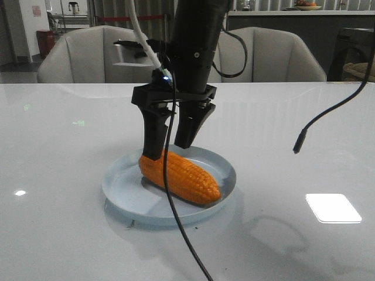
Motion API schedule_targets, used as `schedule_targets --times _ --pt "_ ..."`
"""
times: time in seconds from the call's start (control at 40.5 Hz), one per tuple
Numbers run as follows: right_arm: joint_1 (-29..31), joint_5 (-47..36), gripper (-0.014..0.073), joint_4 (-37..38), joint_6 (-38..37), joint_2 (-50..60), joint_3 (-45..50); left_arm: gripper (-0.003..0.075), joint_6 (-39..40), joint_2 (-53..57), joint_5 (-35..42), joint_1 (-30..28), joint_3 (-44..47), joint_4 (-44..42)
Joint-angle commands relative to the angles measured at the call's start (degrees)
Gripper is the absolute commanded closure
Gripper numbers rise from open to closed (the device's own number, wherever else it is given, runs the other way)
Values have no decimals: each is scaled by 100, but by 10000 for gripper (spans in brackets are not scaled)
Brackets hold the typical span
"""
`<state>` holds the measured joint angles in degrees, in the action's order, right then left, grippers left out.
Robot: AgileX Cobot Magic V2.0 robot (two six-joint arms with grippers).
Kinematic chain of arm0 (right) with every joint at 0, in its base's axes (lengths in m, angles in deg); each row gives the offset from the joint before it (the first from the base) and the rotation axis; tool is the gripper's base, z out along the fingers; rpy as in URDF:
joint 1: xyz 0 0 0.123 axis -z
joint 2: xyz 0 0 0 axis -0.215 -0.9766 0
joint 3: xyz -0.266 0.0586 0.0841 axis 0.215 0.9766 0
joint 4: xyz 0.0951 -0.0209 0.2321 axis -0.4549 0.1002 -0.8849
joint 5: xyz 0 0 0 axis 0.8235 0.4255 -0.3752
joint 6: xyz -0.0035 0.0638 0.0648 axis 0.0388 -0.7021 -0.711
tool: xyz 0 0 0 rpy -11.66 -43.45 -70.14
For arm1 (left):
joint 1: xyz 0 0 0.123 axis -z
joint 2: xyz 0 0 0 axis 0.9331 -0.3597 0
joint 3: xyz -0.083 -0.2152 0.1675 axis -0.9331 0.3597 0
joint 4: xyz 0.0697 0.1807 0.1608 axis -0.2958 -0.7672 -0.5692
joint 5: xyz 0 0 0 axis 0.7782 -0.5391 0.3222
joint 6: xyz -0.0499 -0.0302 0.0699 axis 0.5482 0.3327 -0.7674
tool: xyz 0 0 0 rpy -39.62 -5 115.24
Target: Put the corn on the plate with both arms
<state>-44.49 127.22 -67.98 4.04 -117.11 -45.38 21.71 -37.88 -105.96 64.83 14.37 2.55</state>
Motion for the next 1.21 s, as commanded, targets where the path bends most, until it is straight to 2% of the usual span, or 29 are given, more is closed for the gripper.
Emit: schedule_targets --times 0.0,0.173,0.321,0.642,0.791,0.939,1.186 --pt "24 -122 17 -151 57 711 -190 373 70 143 368 -12 -143 102" --pt "54 -677 19 -146 31 1385 -190 374 70 172 474 -12 -143 102" --pt "210 -1188 19 29 -334 2126 -190 374 70 362 580 -12 -153 102" --pt "912 -1589 19 1671 -1255 3632 -180 374 70 803 633 -12 -153 102" --pt "1387 -1685 20 1864 -1523 4263 41 374 70 964 633 -12 -153 102" --pt "1843 -2319 20 1864 -1563 5081 1095 374 70 1237 669 -12 -153 102" --pt "2507 -4026 20 1878 -1820 6923 4404 374 70 1827 629 -12 -153 40"
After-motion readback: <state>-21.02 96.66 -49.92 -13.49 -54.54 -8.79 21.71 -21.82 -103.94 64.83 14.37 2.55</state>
